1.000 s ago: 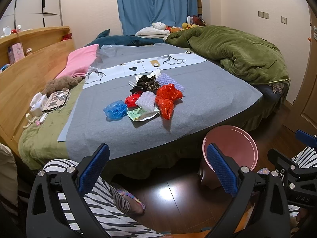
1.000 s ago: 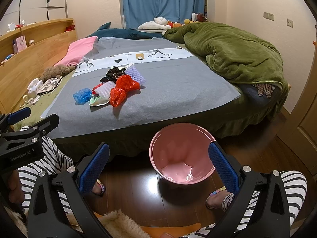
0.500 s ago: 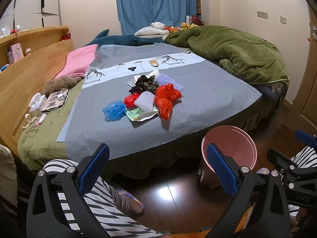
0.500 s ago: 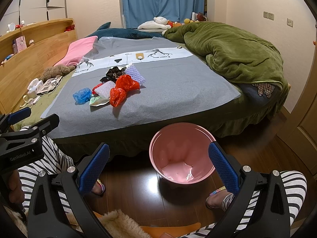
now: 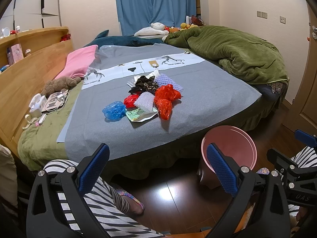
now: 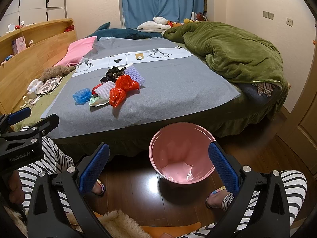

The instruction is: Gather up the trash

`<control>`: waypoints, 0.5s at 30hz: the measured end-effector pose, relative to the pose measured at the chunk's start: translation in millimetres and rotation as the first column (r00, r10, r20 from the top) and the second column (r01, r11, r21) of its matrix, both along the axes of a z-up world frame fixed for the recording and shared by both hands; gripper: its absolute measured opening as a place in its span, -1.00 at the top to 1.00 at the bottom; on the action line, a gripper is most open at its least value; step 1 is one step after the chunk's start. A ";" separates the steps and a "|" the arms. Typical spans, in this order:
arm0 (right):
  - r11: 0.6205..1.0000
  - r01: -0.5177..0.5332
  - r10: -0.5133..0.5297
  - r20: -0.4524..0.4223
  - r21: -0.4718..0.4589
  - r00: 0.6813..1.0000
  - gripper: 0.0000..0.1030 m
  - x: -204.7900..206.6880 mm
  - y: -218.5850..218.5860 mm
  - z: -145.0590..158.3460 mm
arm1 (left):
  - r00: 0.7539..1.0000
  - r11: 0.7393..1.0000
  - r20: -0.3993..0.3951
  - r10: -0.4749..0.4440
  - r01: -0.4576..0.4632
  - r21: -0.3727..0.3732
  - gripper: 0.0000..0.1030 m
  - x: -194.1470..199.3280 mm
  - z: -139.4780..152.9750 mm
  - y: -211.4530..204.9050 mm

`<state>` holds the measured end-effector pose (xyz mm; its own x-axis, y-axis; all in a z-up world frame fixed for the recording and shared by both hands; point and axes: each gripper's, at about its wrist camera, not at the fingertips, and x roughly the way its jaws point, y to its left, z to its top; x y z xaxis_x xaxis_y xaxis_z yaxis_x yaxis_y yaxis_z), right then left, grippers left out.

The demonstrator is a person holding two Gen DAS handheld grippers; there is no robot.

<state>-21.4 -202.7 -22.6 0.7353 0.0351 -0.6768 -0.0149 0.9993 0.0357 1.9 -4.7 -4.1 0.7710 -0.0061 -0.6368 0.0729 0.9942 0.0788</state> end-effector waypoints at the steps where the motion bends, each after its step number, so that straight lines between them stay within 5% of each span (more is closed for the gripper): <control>1: 1.000 0.000 0.000 0.001 0.000 1.000 -0.91 0.0 0.0 -0.1 | 1.000 1.000 0.000 -0.001 0.001 0.000 -0.85 0.1 -0.1 0.0; 15: 1.000 0.001 -0.001 0.000 0.001 1.000 -0.91 -0.5 -0.5 -1.5 | 1.000 1.000 0.000 0.001 -0.001 0.000 -0.85 -0.1 -0.2 0.0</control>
